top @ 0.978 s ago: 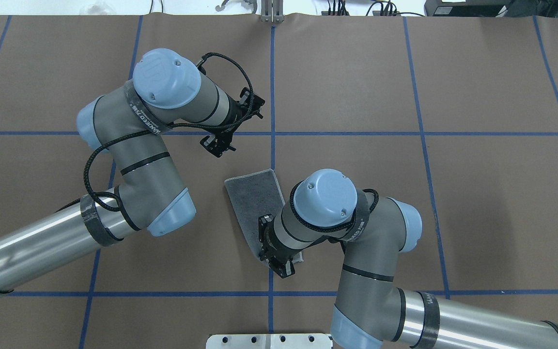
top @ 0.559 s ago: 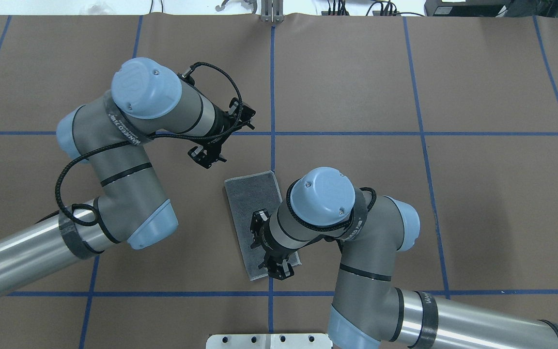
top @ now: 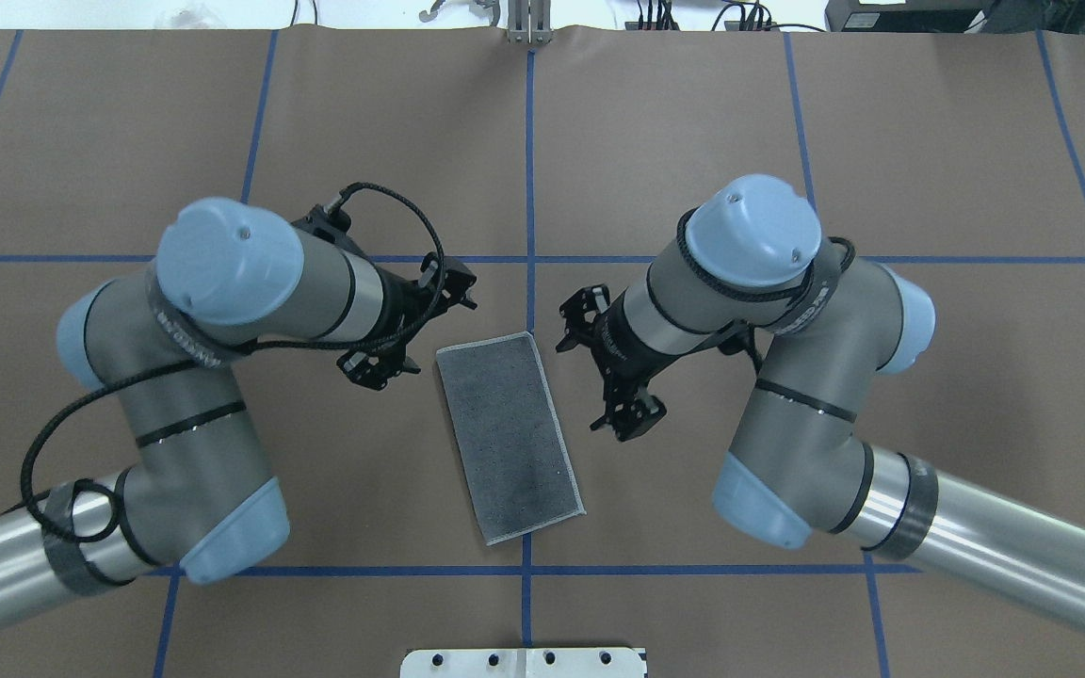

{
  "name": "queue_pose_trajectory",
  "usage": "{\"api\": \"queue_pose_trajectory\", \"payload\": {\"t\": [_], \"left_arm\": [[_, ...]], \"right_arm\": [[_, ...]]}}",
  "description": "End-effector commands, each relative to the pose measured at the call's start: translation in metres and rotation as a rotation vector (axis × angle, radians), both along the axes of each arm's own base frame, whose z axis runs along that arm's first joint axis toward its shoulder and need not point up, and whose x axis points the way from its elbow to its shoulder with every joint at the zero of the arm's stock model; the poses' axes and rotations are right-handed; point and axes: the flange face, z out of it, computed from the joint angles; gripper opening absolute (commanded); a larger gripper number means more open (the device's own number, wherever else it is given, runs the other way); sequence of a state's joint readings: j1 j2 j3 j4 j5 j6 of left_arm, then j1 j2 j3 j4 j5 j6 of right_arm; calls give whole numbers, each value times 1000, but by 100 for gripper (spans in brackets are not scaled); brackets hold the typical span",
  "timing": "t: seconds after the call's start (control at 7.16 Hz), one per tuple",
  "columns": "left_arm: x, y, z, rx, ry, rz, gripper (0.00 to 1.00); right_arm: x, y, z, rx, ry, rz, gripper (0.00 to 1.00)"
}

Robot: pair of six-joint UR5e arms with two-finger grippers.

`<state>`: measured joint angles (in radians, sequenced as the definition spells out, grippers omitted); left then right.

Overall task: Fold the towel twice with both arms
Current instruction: 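Release the towel and raise the right gripper while the left gripper moves in, then lower the left gripper to the towel end nearest the robot while the right arm withdraws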

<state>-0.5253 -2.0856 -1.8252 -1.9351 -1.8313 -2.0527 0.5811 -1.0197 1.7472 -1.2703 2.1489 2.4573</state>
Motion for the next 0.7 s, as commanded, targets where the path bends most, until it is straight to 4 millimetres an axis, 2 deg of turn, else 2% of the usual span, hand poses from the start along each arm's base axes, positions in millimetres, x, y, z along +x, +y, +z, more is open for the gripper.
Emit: {"api": "queue_pose_trajectory", "payload": {"t": [0.0, 0.14, 0.28, 0.56], "left_arm": [[22, 79, 19, 66, -32, -4, 89], [37, 100, 26, 95, -52, -19, 84], [41, 110, 31, 97, -57, -3, 80], [58, 148, 44, 141, 5, 35, 68]], "right_arm": [[46, -50, 36, 212, 59, 24, 100], [49, -57, 49, 308, 102, 38, 100], [46, -64, 57, 325, 131, 41, 100], [46, -66, 56, 324, 130, 45, 100]]}}
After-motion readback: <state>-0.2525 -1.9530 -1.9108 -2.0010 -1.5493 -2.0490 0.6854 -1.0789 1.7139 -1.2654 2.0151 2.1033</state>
